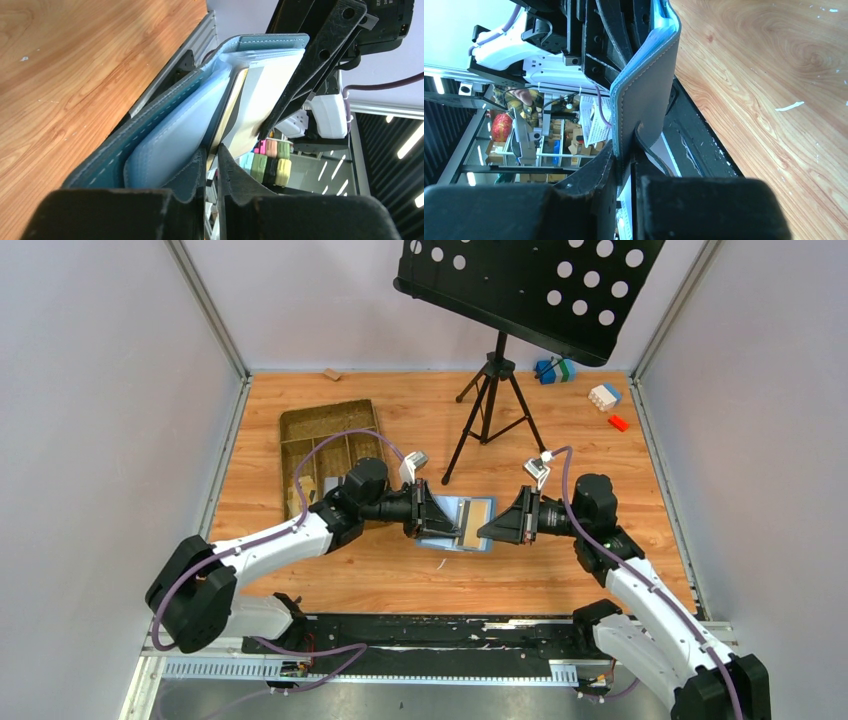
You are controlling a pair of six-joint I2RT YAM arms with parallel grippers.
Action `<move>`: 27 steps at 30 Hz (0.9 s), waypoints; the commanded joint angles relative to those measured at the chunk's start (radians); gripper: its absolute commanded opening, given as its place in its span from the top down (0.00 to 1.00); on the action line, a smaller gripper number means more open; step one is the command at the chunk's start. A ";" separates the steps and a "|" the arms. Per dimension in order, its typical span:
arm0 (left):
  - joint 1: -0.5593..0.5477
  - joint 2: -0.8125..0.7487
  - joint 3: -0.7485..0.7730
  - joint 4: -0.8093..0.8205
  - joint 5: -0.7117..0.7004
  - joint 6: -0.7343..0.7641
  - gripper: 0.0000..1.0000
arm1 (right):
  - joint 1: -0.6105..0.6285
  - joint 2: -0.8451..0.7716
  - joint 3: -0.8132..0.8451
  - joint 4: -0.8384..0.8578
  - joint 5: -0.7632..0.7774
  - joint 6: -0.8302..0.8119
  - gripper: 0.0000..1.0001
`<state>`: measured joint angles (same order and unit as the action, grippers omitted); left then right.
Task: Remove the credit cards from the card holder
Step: Remove the credit card from the card holder.
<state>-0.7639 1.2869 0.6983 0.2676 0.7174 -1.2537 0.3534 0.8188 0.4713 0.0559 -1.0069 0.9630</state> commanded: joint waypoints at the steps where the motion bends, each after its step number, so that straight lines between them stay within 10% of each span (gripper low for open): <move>1: -0.026 -0.013 0.053 0.309 0.042 -0.094 0.87 | 0.019 0.037 0.006 -0.093 0.025 -0.073 0.99; 17: -0.026 -0.001 0.069 0.190 -0.008 -0.013 1.00 | 0.007 0.079 0.032 -0.114 0.089 -0.087 0.75; 27: -0.027 0.012 0.073 0.174 -0.035 -0.008 0.93 | 0.007 0.091 0.043 -0.113 0.076 -0.086 1.00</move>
<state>-0.7704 1.3125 0.6949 0.2699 0.6724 -1.2461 0.3416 0.9039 0.4942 -0.0547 -0.9451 0.8982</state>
